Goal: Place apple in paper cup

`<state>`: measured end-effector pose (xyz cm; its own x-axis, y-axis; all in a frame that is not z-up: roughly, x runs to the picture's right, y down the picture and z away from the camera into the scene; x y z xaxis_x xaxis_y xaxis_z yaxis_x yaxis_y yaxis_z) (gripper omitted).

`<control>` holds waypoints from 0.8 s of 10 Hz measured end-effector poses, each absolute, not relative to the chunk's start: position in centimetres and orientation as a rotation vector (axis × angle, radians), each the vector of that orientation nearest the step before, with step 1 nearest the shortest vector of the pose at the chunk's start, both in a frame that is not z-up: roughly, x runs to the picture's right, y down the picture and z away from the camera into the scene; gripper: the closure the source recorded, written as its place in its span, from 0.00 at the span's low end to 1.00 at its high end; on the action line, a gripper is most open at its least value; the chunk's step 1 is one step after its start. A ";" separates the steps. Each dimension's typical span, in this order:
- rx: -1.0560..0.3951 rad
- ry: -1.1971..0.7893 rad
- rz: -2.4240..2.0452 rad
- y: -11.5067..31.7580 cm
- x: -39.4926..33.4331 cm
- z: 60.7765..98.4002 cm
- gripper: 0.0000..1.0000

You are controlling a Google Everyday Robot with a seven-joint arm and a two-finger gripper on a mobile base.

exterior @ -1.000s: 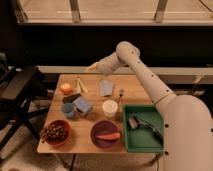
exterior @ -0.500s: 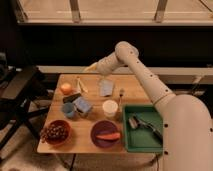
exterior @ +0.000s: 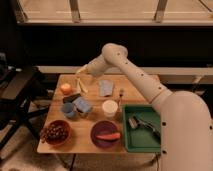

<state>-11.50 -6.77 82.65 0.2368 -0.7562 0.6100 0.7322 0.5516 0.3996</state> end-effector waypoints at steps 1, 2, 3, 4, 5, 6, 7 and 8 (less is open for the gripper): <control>0.051 -0.815 -1.061 -6.5 -12.5 83.1 0.35; 0.061 -0.782 -1.092 -6.5 -12.7 83.6 0.35; 0.067 -0.756 -1.115 -6.4 -12.7 84.1 0.35; 0.072 -0.738 -1.128 -6.4 -12.8 84.8 0.35; 0.066 -0.745 -1.122 -6.5 -12.8 86.2 0.35; 0.049 -0.767 -1.104 -6.7 -12.7 87.1 0.35; 0.033 -0.789 -1.089 -6.7 -12.7 87.9 0.35; 0.027 -0.799 -1.083 -6.8 -12.8 88.2 0.35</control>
